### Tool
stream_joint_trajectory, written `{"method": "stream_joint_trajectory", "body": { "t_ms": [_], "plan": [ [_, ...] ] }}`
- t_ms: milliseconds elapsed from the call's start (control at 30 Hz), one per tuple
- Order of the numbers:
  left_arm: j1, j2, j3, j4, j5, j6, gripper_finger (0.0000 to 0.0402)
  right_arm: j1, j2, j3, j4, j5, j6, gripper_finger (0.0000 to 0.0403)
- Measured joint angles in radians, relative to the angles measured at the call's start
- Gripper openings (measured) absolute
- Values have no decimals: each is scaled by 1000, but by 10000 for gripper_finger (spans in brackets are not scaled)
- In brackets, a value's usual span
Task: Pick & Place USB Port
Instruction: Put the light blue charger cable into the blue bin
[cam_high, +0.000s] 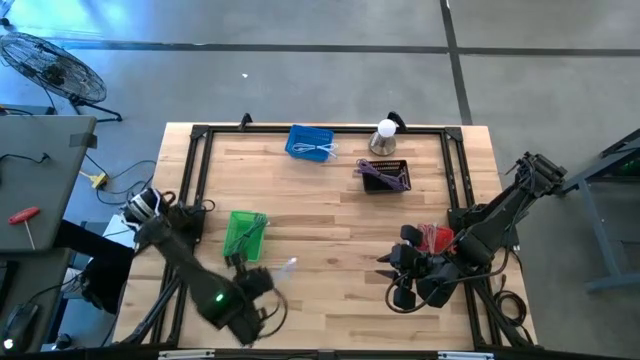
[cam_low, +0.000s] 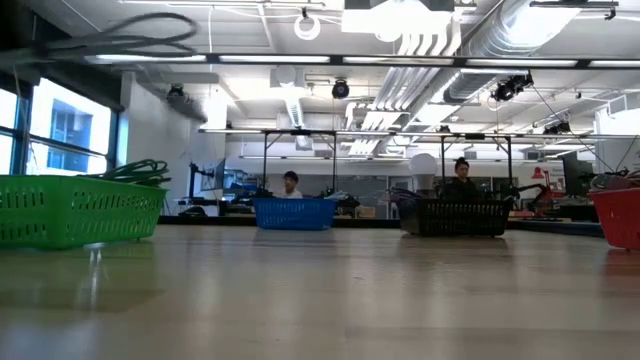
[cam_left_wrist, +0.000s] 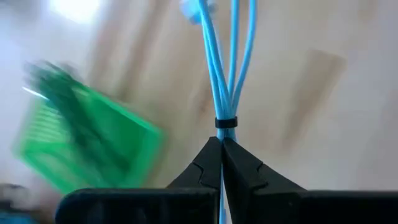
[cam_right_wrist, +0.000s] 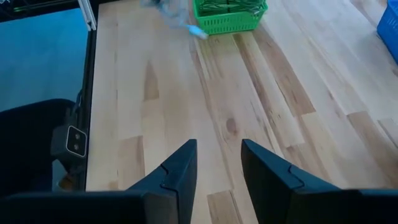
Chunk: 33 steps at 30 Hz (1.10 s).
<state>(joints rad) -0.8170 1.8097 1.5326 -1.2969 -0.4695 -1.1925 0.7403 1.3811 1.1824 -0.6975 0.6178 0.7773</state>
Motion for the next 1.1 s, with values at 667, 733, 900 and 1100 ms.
{"method": "stream_joint_trajectory", "body": {
  "t_ms": [667, 733, 900, 1100],
  "plan": [
    [893, -1, 144, -7, -159, 1085, 0, 0, 0, 0, -1, 59, -51, 117],
    [978, -1, 144, 88, -111, 1216, 0, 0, 0, 0, -2, 85, -64, 117],
    [1130, -1, 144, 346, 91, 1502, 0, 0, 0, 0, -9, 160, -96, 117],
    [1234, -1, 144, 471, 220, 1711, 0, 0, 0, 0, -29, 211, -113, 117]
  ]
}}
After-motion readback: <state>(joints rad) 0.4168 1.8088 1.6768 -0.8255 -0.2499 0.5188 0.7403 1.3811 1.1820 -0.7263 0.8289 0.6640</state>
